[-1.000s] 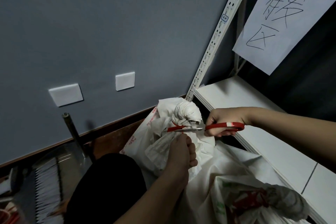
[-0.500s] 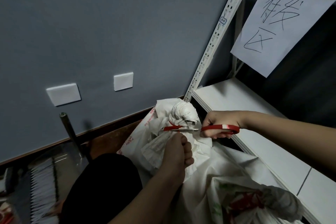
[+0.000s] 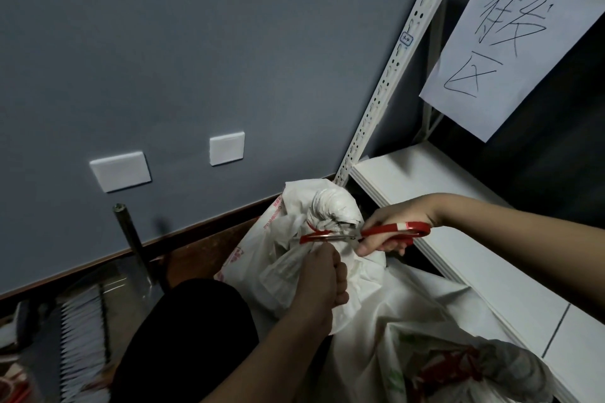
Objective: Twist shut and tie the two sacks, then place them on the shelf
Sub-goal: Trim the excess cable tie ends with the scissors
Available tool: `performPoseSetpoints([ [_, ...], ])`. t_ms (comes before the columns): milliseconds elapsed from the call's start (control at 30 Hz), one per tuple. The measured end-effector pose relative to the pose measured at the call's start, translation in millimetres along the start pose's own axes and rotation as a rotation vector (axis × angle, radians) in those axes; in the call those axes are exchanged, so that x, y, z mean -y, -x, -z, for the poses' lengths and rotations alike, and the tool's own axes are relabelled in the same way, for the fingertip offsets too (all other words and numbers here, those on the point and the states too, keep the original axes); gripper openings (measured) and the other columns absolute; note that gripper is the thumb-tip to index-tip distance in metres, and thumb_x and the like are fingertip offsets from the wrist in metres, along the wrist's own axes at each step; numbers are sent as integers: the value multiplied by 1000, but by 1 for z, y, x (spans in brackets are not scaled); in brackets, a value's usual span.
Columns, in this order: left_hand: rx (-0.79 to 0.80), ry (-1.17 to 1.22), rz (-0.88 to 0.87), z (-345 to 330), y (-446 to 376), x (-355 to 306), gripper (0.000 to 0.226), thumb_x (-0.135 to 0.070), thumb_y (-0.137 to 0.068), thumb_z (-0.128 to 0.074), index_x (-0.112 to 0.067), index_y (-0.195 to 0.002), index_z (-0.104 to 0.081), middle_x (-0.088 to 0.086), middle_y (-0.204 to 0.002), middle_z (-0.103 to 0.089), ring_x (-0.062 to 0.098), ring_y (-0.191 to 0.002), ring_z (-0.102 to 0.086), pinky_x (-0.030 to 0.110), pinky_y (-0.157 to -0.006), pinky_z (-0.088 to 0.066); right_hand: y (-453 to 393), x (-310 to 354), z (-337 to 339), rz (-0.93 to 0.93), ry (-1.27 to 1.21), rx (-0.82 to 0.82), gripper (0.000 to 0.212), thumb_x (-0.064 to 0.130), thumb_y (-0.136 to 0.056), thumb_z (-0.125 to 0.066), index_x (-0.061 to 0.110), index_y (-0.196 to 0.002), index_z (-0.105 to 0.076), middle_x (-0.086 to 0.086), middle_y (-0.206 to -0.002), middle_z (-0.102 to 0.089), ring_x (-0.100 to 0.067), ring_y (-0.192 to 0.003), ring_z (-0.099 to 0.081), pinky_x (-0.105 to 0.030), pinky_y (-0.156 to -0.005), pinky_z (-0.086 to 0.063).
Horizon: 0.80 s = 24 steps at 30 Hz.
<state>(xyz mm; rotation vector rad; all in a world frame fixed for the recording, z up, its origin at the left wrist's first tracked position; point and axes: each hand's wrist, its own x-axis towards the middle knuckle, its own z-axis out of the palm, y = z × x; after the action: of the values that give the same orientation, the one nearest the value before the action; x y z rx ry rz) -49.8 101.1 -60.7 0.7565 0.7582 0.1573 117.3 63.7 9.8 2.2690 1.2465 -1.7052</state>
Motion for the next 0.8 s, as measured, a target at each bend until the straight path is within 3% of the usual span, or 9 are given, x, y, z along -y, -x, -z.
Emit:
performPoseSetpoints([
  [233, -8, -21, 22, 2, -4, 2, 36, -8, -92, -28, -19, -57, -25, -10, -36, -24, 5, -29, -15, 8, -36, -13, -2, 1, -2, 14, 86, -147, 42, 34, -86, -62, 15, -52, -49, -3, -46, -42, -15, -37, -37, -24, -44, -37],
  [433, 2, -3, -34, 6, -2, 3, 36, -11, -92, -30, -21, -58, -27, -9, -41, -24, 5, -35, -15, 16, -36, -12, -4, -3, -2, 87, 85, -269, 39, 12, -84, -56, 14, -47, -49, -3, -40, -43, -15, -33, -37, -23, -43, -37],
  [667, 11, -35, -41, 3, 1, 3, 39, -14, -94, -33, -22, -56, -27, -9, -42, -24, 5, -34, -15, 16, -34, -14, 14, 7, -4, -19, 130, -148, 42, 47, -80, -67, 17, -58, -50, -5, -51, -44, -19, -44, -42, -25, -47, -37],
  [733, 72, -46, -65, 0, 3, 5, 39, -15, -92, -33, -23, -56, -25, -8, -45, -19, 6, -38, -11, 17, -37, -11, 28, 1, -7, 36, 40, -149, 41, 49, -82, -65, 16, -65, -48, -4, -56, -42, -16, -50, -42, -27, -52, -37],
  [800, 154, -67, -74, -2, 6, 10, 34, -15, -88, -34, -24, -57, -22, -6, -50, -15, 8, -43, -7, 19, -40, -8, 42, -11, -19, 137, -63, -253, 31, 37, -86, -64, 13, -73, -49, -4, -60, -43, -13, -54, -43, -23, -54, -38],
])
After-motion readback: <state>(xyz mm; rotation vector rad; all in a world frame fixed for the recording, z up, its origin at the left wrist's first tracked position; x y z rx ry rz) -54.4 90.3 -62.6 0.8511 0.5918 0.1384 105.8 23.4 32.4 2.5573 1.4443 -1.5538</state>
